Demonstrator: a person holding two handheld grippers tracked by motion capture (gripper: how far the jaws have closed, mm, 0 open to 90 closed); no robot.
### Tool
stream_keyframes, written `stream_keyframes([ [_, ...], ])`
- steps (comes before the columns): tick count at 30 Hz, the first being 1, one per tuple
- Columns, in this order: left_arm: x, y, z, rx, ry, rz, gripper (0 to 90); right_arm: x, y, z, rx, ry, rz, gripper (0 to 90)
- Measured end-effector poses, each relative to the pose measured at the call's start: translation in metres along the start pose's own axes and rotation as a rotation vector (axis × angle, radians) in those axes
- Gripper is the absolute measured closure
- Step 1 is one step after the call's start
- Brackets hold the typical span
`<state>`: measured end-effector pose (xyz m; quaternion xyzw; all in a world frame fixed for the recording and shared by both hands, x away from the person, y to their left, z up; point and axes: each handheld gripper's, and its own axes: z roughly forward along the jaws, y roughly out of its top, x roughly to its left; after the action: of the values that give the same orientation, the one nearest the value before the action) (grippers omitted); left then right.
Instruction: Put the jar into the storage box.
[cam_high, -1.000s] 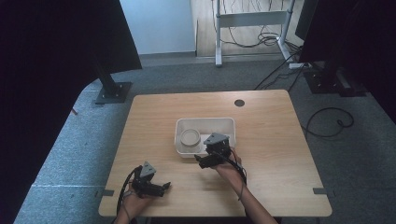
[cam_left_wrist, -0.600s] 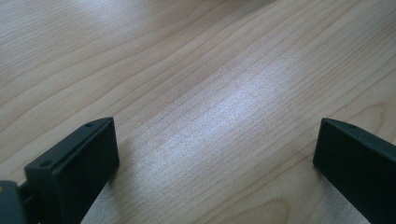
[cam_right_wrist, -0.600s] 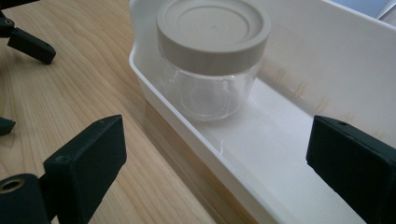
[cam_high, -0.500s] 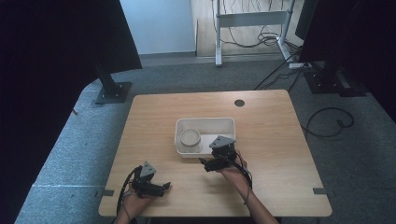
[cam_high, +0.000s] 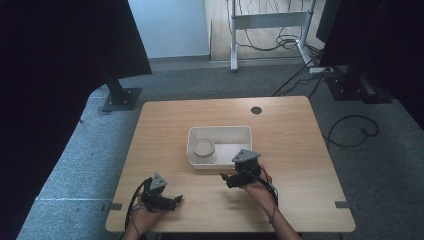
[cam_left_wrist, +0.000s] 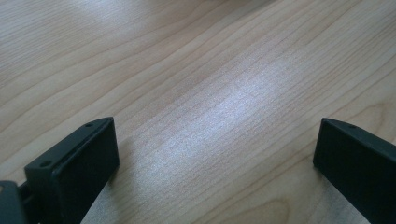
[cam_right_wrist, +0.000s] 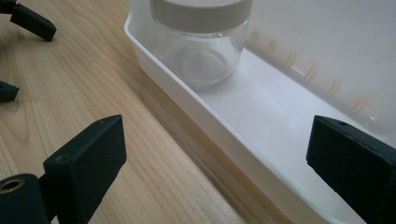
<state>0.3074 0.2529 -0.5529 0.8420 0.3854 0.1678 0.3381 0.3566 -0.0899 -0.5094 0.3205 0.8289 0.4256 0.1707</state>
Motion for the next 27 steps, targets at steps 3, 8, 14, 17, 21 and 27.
stream_keyframes([
  [3, 0.000, 0.000, 0.000, 0.000, 0.000, 0.000, 0.1, 0.000, -0.003, -0.002, -0.004, 0.006, 0.000, 4.5],
  [8, 0.000, 0.000, 0.000, 0.007, 0.000, 0.007, 0.0, 0.001, -0.007, -0.009, -0.019, 0.007, -0.010, 4.6],
  [14, 0.001, 0.000, 0.000, 0.006, 0.000, 0.008, 0.0, -0.001, -0.011, -0.017, -0.019, 0.004, -0.007, 4.6],
  [17, 0.001, 0.000, 0.000, 0.005, 0.000, 0.008, 0.0, -0.002, -0.015, -0.021, -0.025, -0.002, 0.004, 4.6],
  [21, 0.001, 0.000, 0.000, 0.005, 0.000, 0.007, 0.1, -0.005, -0.019, -0.026, -0.027, -0.003, 0.006, 4.6],
  [27, 0.001, 0.000, 0.000, 0.006, 0.000, 0.008, 0.1, -0.009, -0.028, -0.034, -0.025, -0.008, 0.014, 4.6],
])
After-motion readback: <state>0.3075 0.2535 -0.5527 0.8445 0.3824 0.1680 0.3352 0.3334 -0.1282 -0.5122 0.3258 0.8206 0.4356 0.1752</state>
